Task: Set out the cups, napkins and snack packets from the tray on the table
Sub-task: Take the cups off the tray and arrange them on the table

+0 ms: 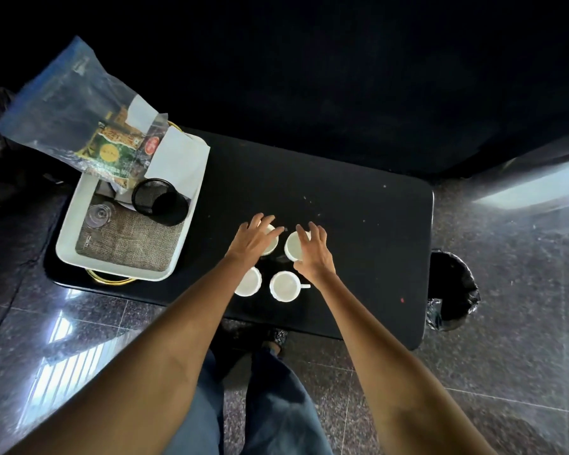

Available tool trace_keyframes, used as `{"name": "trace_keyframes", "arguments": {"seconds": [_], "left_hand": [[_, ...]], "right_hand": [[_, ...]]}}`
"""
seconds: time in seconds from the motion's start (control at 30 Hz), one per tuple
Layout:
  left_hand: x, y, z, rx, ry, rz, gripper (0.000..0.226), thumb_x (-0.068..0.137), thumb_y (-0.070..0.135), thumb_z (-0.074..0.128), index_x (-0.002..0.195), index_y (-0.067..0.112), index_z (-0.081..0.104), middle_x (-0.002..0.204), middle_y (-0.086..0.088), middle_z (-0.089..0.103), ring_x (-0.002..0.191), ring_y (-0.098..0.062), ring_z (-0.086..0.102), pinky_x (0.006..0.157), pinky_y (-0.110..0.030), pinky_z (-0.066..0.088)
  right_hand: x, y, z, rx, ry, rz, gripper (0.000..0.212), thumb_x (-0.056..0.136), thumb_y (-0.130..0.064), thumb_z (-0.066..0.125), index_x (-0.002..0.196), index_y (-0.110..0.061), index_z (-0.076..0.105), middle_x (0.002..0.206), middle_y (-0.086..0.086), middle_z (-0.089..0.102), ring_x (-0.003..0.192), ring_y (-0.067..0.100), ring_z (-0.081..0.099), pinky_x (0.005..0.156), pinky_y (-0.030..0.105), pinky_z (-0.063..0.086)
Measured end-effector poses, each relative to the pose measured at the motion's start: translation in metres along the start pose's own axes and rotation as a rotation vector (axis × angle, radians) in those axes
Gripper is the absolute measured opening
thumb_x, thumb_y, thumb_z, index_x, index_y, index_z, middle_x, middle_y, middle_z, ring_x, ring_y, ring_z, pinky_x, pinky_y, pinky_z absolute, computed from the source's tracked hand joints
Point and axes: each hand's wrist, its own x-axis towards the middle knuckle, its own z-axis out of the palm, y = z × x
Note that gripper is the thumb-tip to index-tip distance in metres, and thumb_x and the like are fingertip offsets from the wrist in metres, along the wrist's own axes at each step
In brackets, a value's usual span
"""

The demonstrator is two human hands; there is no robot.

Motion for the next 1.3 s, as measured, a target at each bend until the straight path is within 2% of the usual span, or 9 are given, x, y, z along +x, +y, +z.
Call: {"name": "trace_keyframes", "arguments": {"seconds": [0.1,0.17,0.27,0.4,0.53,0.77,0.97,1.17,1.3], "left_hand": [[-0.006,0.011,0.009,-0.184,0.102,-0.245,0.098,0.075,0.041,0.074,0.149,0.011,0.016,0.149,-0.012,0.025,0.135,-0.026,0.031,0.105,-0.036,0.042],[-0.005,0.015,0.014,-0.286,0.140,-0.333,0.095,0.076,0.048,0.070,0.146,0.007,0.020,0.141,-0.012,0.034,0.126,-0.025,0.041,0.096,-0.034,0.047],[-0.001,0.016,0.019,-0.333,0.119,-0.321,0.082,0.081,0.037,0.069,0.145,0.011,0.025,0.137,-0.014,0.038,0.121,-0.026,0.046,0.090,-0.035,0.051],[0.002,0.009,0.012,-0.353,0.065,-0.275,0.079,0.081,0.018,0.072,0.146,0.015,0.027,0.141,-0.013,0.035,0.125,-0.027,0.043,0.092,-0.037,0.052],[-0.001,0.000,0.007,-0.304,0.048,-0.238,0.080,0.080,0.007,0.070,0.146,0.017,0.026,0.142,-0.010,0.035,0.125,-0.026,0.042,0.091,-0.036,0.053],[-0.007,-0.009,0.009,-0.324,0.049,-0.220,0.078,0.083,0.008,0.068,0.147,0.019,0.026,0.143,-0.007,0.036,0.126,-0.025,0.042,0.091,-0.037,0.052],[-0.007,-0.013,0.011,-0.303,0.033,-0.177,0.078,0.082,0.011,0.070,0.147,0.019,0.027,0.143,-0.006,0.037,0.126,-0.024,0.042,0.091,-0.037,0.053],[-0.006,-0.013,0.015,-0.281,0.038,-0.151,0.079,0.081,0.014,0.071,0.146,0.017,0.027,0.141,-0.007,0.037,0.125,-0.025,0.043,0.090,-0.036,0.053],[-0.014,-0.013,0.020,-0.274,0.124,-0.142,0.082,0.082,0.023,0.070,0.148,0.014,0.021,0.145,-0.008,0.032,0.129,-0.025,0.040,0.091,-0.035,0.053]], "right_hand": [[-0.001,-0.002,0.000,0.156,0.096,0.112,0.089,0.073,-0.028,0.074,0.143,-0.009,0.023,0.144,0.013,0.028,0.136,0.029,0.024,0.087,0.039,0.052],[-0.001,-0.005,0.003,0.225,0.128,0.188,0.088,0.072,-0.034,0.074,0.141,-0.007,0.025,0.137,0.012,0.036,0.128,0.028,0.034,0.085,0.037,0.050],[0.002,-0.005,0.009,0.247,0.134,0.226,0.080,0.074,-0.036,0.072,0.137,-0.006,0.032,0.132,0.012,0.041,0.123,0.028,0.039,0.085,0.035,0.049],[0.005,-0.004,0.009,0.246,0.107,0.192,0.076,0.073,-0.030,0.074,0.135,-0.007,0.036,0.132,0.011,0.041,0.122,0.027,0.040,0.082,0.032,0.048],[0.006,-0.005,0.005,0.217,0.054,0.113,0.085,0.072,-0.022,0.074,0.142,-0.007,0.029,0.136,0.012,0.039,0.126,0.027,0.038,0.093,0.035,0.047],[0.003,-0.008,0.006,0.195,0.037,0.088,0.086,0.074,-0.019,0.073,0.144,-0.006,0.025,0.138,0.011,0.037,0.129,0.026,0.035,0.091,0.035,0.048],[0.002,-0.008,0.006,0.184,0.025,0.087,0.082,0.074,-0.019,0.073,0.142,-0.006,0.029,0.137,0.011,0.038,0.127,0.026,0.035,0.094,0.035,0.047],[-0.002,-0.009,0.010,0.187,0.025,0.094,0.082,0.074,-0.018,0.073,0.142,-0.007,0.030,0.137,0.010,0.038,0.127,0.027,0.036,0.091,0.035,0.048],[-0.012,-0.015,0.012,0.216,0.079,0.136,0.088,0.074,-0.026,0.072,0.146,-0.014,0.022,0.141,0.012,0.033,0.130,0.028,0.032,0.089,0.040,0.051]]}}
